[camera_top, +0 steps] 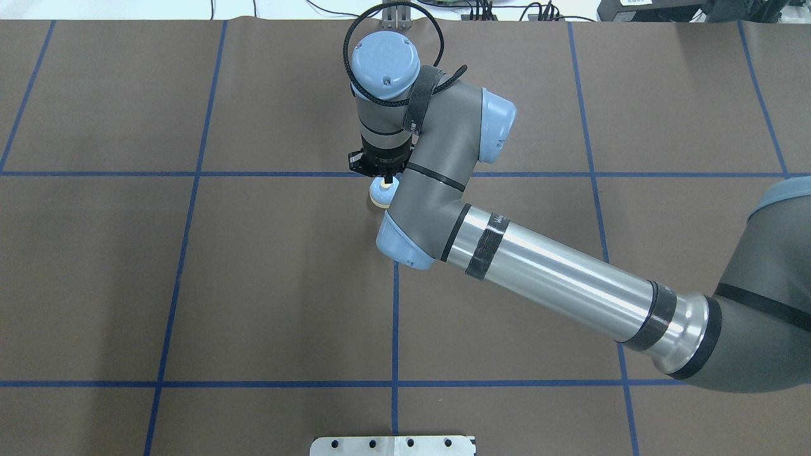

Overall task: Place and press bell with both arms
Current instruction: 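Move the right gripper over the bell while the left arm retracts, then press down on the bell's top button with the right gripper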

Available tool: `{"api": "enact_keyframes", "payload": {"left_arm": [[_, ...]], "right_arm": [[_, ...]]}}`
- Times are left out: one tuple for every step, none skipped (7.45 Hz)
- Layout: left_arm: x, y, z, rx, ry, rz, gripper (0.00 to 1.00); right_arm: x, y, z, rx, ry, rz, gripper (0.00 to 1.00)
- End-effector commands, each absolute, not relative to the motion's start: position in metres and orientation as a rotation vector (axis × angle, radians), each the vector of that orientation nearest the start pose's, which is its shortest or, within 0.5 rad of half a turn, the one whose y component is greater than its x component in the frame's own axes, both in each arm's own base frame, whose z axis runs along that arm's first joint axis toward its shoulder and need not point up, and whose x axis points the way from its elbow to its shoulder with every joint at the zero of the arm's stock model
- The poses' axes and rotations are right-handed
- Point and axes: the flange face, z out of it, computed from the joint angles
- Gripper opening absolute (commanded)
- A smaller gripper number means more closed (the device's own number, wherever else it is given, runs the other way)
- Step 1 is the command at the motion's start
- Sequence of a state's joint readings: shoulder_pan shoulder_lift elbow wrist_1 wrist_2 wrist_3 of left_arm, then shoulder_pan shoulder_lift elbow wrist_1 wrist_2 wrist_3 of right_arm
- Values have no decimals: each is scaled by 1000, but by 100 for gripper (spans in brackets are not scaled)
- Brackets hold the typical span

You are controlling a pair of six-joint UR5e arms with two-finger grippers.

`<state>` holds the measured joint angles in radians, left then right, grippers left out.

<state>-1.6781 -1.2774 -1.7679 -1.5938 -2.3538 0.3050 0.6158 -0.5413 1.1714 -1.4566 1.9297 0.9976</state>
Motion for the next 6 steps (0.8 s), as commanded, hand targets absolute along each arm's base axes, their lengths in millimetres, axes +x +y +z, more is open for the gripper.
{"api": "enact_keyframes", "payload": {"left_arm": [[-101, -353, 684, 93, 782, 158, 100], [-101, -353, 684, 93, 782, 158, 100], [-101, -353, 684, 93, 782, 158, 100], [-101, -353, 684, 93, 782, 158, 100], [-101, -353, 684, 93, 782, 158, 100], [-101, -353, 684, 93, 782, 158, 100]], "right_arm": [[-622, -560, 158, 136, -815, -84, 0], [-626, -557, 154, 136, -819, -90, 0], [-629, -553, 156, 133, -815, -95, 0], [-631, -551, 158, 130, -811, -96, 0], [-634, -550, 161, 130, -803, -97, 0], [-636, -550, 165, 131, -794, -94, 0]]}}
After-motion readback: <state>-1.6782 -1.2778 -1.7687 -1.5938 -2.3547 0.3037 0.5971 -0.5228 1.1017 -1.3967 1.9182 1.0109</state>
